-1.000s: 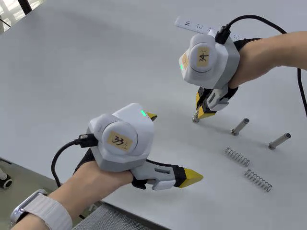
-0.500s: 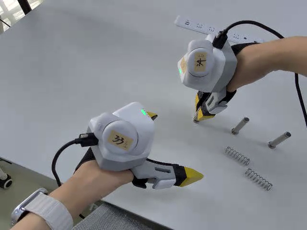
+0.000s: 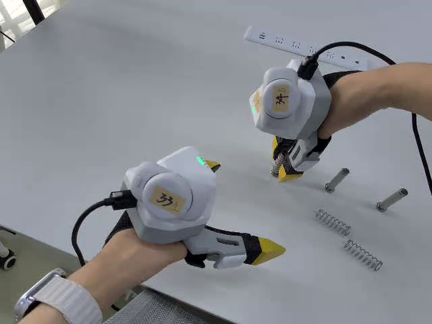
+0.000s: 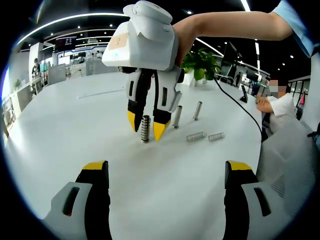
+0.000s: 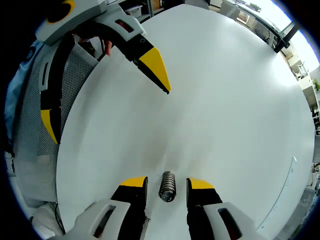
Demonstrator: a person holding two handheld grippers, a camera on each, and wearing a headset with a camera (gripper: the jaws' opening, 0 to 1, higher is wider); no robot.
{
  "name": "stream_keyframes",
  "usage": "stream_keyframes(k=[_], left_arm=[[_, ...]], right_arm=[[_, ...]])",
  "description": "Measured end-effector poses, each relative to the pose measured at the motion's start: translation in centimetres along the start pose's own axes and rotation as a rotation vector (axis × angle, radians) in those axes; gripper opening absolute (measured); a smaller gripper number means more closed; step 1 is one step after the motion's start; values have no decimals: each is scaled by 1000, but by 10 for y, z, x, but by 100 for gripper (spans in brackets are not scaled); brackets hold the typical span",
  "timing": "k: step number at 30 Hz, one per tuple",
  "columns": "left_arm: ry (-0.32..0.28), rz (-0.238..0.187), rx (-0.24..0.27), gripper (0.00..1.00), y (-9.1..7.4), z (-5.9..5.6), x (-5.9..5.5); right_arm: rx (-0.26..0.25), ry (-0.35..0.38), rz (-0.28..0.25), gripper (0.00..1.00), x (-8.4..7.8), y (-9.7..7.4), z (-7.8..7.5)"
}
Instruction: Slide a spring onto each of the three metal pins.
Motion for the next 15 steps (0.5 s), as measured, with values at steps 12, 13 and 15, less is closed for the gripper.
stream_keyframes(k=[12,13,15], left_arm=[[2,-3,-5,96,0,-1,1],[-1,-4,-5,96,0,-1,2],[-21,-22,-5,96,-2,0,3]], right_arm=[[8,41,-62,89,-6,2,4],[14,42,-72,93,-5,2,5],[6,46,-83,99,-6,3,6]])
Point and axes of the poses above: the centre of the closed fingertips' face, and the gripper's own axes: y roughly forward along the fingers, z roughly to its left, x roughly out of its top, the point moved 5 cm from there along -y, roughly backward along the fingers, and after that the axes turned 9 degrees about -x, right-handed, at the moved point
